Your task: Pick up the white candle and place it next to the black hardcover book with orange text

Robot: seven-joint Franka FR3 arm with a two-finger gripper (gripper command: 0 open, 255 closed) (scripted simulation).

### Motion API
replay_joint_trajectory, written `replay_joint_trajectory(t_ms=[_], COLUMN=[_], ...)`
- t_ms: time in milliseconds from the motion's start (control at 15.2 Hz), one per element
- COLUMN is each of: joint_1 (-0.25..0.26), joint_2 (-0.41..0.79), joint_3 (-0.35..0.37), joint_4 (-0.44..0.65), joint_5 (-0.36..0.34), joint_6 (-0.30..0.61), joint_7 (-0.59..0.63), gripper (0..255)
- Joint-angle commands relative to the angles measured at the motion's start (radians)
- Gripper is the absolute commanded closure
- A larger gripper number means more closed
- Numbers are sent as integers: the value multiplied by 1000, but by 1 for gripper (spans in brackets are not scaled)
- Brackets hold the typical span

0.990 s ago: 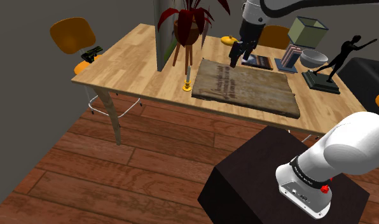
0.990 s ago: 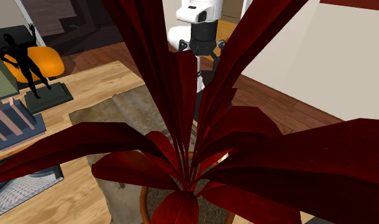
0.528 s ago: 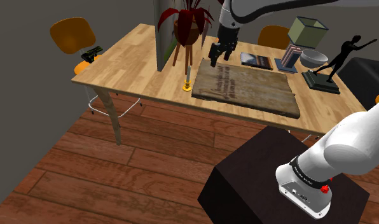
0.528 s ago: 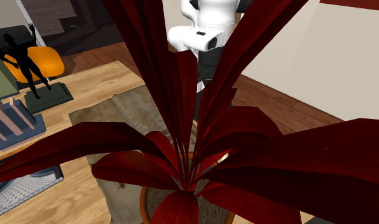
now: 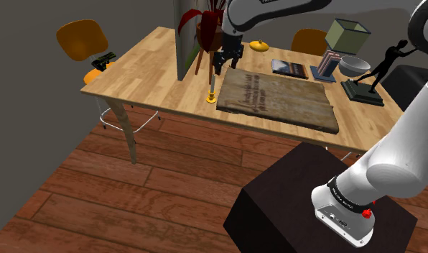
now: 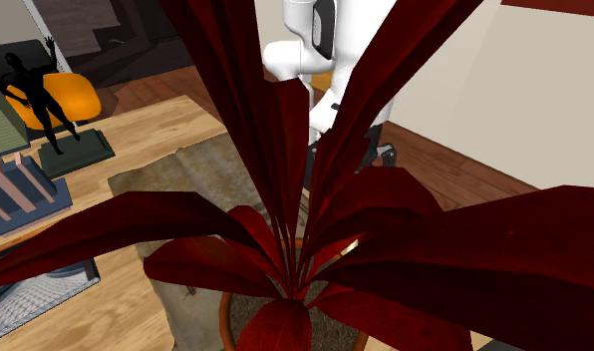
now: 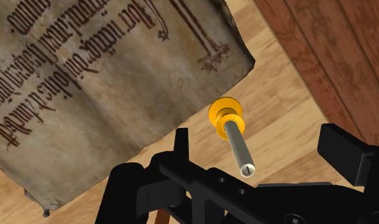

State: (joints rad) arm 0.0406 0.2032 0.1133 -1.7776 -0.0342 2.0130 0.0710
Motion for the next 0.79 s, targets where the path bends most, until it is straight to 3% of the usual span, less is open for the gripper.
replay_joint_trajectory(t_ms=[0,198,726], joint_1=[7,18,19], joint_2=[87,186,221], joint_3=[1,1,-2], joint_4=[88,202,150], joint_5=[-7,-15,-20], joint_6=[0,-13,73], joint_7=[12,23,26], gripper=[0,0,0])
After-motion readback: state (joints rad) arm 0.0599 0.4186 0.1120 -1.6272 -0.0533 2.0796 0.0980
